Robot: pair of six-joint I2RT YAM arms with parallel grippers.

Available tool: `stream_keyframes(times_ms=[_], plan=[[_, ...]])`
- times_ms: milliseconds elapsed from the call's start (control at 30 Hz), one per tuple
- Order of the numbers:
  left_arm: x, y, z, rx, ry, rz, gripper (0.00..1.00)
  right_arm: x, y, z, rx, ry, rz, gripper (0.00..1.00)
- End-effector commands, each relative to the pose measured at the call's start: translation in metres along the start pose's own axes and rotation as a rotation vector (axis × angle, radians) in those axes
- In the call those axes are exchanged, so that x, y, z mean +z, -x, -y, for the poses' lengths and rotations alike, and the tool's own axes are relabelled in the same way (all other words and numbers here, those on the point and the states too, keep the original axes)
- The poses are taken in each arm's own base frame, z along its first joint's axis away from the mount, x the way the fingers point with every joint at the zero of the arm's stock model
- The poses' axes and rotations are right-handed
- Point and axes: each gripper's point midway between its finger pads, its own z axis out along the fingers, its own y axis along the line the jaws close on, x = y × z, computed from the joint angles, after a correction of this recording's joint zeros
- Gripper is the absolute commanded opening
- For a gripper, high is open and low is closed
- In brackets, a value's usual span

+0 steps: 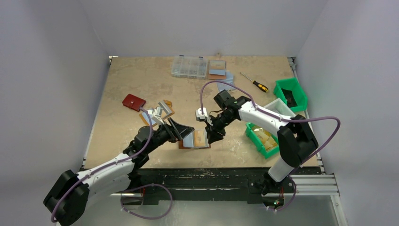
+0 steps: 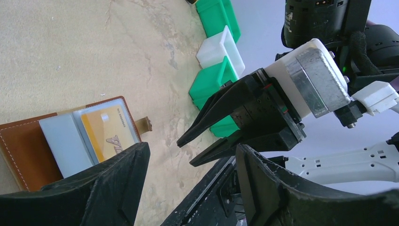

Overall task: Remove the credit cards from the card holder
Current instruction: Remove the credit card from the card holder.

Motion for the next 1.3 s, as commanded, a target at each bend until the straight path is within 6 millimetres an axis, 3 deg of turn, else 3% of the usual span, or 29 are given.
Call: stream_keyframes(times_ms=[0, 300, 733, 867, 1067, 1267], plan=[[0.002, 0.003, 0.009, -0.002, -0.053, 0.01, 0.71, -0.006, 0.017, 0.002, -0.019, -0.007, 0.046, 0.38], [0.006, -0.005, 0.002, -0.012, -0.044, -0.021, 0.71, -0.003, 0.014, 0.005, -0.003, -0.012, 0.039, 0.39], [0.01, -0.009, -0.028, 0.029, 0.086, -0.028, 0.66, 0.007, 0.01, 0.021, 0.101, -0.059, 0.037, 0.36], [0.014, -0.012, -0.034, 0.042, 0.106, -0.043, 0.63, 0.012, 0.008, 0.031, 0.169, -0.096, 0.039, 0.24], [0.022, -0.02, -0.045, 0.051, 0.134, -0.082, 0.5, 0.018, 0.001, 0.041, 0.238, -0.14, 0.024, 0.06], [0.027, -0.027, -0.061, 0.066, 0.186, -0.11, 0.4, 0.022, -0.009, 0.053, 0.279, -0.199, -0.008, 0.0]])
